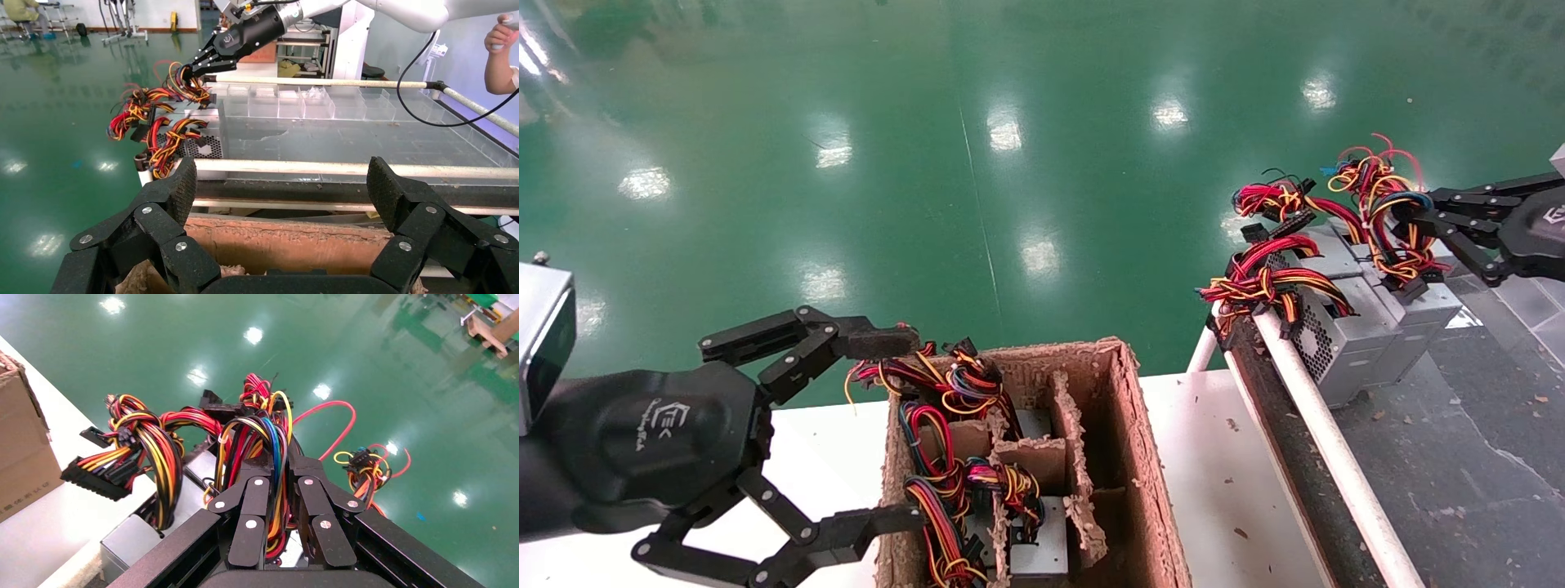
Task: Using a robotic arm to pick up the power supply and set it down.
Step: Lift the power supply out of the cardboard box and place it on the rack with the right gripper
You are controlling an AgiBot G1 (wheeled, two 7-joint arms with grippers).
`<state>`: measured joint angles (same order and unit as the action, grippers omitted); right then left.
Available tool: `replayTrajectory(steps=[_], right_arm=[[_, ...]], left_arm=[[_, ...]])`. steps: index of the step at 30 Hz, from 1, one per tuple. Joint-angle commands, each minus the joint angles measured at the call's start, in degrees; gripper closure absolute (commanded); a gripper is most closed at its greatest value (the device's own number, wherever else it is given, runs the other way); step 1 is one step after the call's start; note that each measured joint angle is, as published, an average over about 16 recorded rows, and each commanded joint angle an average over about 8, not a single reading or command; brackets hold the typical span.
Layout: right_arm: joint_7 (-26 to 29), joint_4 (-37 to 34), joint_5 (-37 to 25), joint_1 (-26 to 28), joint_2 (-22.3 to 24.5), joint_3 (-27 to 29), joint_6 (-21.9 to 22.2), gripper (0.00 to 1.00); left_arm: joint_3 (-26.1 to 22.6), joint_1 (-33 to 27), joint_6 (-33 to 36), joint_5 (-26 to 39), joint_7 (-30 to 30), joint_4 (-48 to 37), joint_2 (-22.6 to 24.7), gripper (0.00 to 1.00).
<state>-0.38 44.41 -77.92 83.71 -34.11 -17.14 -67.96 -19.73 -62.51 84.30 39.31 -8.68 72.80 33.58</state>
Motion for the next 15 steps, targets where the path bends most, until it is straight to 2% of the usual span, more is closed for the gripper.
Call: replayTrajectory(steps=[1,3,4,15], right_arm=[[-0.7,-1.3,-0.3,1.0,-0.5,-0.3,-0.6,0.36],[-1.0,-2.2,-0.6,1.6,-0.7,-0.5,-0.8,0.11],[-1.1,-2.6,-0.7,1.9,-0.7,-0.6,-0.9,0.01],[-1.4,-5.2,-2.6,4.3,-0.9,-1.8,-2.5,0.00]], left_arm=[[0.0,0.0,0.0,0.0,0.0,0.0,0.0,0.00],[0.0,0.0,0.0,0.0,0.0,0.0,0.0,0.00],[0.0,0.0,0.0,0.0,0.0,0.0,0.0,0.00],[0.0,0.0,0.0,0.0,0.0,0.0,0.0,0.00]])
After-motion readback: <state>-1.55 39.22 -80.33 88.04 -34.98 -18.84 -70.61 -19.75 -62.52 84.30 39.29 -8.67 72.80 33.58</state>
